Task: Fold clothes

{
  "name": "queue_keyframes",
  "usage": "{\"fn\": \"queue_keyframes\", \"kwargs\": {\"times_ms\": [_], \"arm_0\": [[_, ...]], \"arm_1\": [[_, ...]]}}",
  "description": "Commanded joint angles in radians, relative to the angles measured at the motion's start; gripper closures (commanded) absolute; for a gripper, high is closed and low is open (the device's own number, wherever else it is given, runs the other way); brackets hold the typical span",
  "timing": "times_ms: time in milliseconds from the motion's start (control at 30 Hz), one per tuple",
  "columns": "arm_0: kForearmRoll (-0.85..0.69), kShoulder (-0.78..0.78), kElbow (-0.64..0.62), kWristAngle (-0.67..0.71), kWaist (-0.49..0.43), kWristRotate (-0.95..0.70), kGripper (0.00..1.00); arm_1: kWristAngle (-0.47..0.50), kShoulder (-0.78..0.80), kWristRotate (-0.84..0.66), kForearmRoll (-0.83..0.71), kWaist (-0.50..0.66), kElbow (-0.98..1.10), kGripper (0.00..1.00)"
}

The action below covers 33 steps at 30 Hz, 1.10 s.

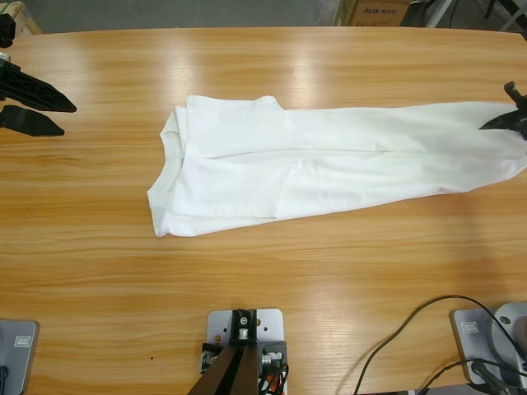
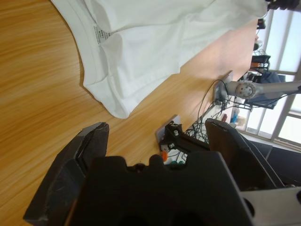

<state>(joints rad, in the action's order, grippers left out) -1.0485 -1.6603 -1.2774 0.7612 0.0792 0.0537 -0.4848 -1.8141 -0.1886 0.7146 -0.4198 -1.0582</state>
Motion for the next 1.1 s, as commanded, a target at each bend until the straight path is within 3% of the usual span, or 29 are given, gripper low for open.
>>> {"fn": "queue_keyframes", "kwargs": {"times_ms": [33,600,833,1100], "arm_0": [[-0.012,-0.022,0.035,0.004,0.007,0.004,0.198],[-0.011,-0.015,0.034,0.004,0.026,-0.009,0.200],[-0.011,-0.012,0.036,0.004,0.048,-0.012,0.201],[-0.010,-0.009,0.041,0.004,0.051,-0.020,0.201]], "arm_1": [[0.003,0.029,-0.006,0.082,0.122,-0.094,1.000],[0.052,0.041,-0.207,0.118,0.522,-0.258,1.000],[0.055,-0.041,-0.290,0.200,0.697,-0.495,1.000],[0.061,-0.147,-0.327,0.218,0.846,-0.576,1.000]]}}
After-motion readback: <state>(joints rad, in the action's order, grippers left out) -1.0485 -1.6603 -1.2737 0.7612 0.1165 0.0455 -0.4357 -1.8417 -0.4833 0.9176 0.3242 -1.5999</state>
